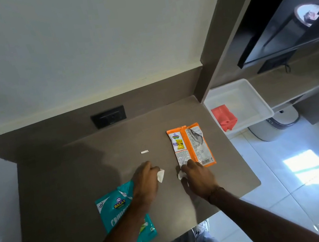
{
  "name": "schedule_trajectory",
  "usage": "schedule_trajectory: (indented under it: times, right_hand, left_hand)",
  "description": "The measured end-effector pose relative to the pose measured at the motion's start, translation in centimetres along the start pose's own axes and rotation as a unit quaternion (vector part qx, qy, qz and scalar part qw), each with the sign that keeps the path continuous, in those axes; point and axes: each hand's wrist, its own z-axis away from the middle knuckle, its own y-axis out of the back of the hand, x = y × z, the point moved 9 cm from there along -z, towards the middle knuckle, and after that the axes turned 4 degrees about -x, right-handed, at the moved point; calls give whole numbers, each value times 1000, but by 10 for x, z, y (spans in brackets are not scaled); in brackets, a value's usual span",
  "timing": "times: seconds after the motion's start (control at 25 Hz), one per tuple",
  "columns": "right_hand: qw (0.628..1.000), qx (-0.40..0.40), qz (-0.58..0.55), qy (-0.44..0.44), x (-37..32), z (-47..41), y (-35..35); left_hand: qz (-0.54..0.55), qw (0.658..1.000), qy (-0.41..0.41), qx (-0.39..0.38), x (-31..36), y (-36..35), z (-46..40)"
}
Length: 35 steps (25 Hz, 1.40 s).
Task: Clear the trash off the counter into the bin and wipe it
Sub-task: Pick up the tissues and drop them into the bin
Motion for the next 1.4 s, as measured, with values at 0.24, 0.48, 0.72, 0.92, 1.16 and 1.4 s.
schedule_trajectory:
  times: [0.24, 0.48, 0.72, 0.92, 1.16, 1.4]
  right_hand:
    - [959, 136, -242, -58, 18, 36, 25]
    - [903, 17, -429, -19, 11, 66, 0]
    - [895, -46, -441, 51, 4, 114, -56]
    - [912, -103, -397, -3, 17, 143, -136]
    - [896, -197, -381, -111, 38, 120, -271]
    - [870, -239, -399, -162, 53, 72, -417]
  left_hand:
    - [304, 952, -3, 41, -4, 26, 32]
    - [391, 920, 20, -2, 30, -1, 99]
    - [294, 950, 76, 70, 60, -48, 172]
    - [324, 925, 164, 108, 64, -107, 217]
    - [343, 896, 277, 54, 28, -240, 211]
    - [346, 888, 304, 5, -6, -377, 183]
